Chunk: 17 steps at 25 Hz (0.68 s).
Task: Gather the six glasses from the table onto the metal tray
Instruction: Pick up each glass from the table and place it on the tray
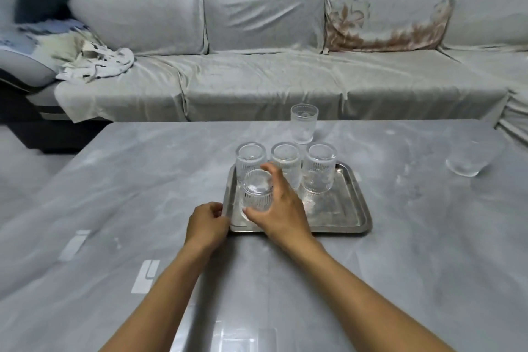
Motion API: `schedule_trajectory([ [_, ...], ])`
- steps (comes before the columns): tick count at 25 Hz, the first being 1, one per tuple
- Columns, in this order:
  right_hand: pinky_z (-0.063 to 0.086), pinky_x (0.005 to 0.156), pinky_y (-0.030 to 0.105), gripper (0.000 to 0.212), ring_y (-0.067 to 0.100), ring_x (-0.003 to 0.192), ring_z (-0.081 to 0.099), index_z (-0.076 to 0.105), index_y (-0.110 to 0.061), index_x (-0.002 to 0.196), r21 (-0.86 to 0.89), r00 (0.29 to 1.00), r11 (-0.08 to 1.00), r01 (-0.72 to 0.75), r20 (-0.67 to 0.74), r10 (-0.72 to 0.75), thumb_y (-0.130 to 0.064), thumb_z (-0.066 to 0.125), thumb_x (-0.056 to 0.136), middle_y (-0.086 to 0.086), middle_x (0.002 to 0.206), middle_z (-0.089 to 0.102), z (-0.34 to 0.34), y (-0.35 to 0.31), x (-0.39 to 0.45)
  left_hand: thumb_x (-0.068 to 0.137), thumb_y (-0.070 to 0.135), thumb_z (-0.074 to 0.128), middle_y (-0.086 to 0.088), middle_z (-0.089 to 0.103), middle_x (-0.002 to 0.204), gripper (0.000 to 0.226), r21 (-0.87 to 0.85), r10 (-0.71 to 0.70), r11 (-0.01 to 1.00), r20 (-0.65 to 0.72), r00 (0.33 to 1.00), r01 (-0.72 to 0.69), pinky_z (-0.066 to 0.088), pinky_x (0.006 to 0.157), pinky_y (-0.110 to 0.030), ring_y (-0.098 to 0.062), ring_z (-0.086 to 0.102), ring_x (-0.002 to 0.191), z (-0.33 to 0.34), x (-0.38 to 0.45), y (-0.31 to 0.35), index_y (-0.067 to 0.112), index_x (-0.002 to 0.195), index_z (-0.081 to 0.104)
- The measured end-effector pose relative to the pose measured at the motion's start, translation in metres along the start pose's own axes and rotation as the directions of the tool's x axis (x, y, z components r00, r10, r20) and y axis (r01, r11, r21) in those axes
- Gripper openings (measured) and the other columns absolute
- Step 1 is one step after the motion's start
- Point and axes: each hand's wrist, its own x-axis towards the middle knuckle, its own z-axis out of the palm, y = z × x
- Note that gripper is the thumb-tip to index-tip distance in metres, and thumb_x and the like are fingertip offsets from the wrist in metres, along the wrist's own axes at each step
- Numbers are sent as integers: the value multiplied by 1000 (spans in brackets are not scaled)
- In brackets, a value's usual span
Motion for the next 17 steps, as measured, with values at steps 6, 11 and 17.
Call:
schedule_trajectory([
  [6, 47, 77, 31, 81, 24, 105, 57, 31, -38, 136, -167, 995, 984, 56, 86, -42, -37, 76, 69, -1, 129, 44, 21, 13, 10, 72, 5, 55, -6, 77, 84, 27, -20, -10, 1000, 16, 1000, 10, 56, 78, -38, -27, 71, 83, -2, 0, 1, 13, 87, 77],
  [11, 44, 95, 39, 77, 24, 116, 49, 35, -28, 139, -207, 986, 965, 163, 81, -149, -50, 67, 73, 1, 131, 46, -4, 4, 6, 76, 11, 57, -4, 74, 106, 32, -8, 80, 996, -236, 969, -84, 52, 88, -36, -27, 68, 97, -16, -1, 32, 18, 103, 73],
  [17, 45, 84, 37, 52, 25, 116, 52, 43, -21, 132, -378, 985, 922, 77, -115, -130, -28, 56, 83, 1, 136, 50, -74, 22, 128, 85, 15, 64, 14, 68, 101, 22, -109, 433, 883, -184, 883, -456, 54, 82, -34, -13, 64, 101, -13, 24, 69, 31, 99, 70],
])
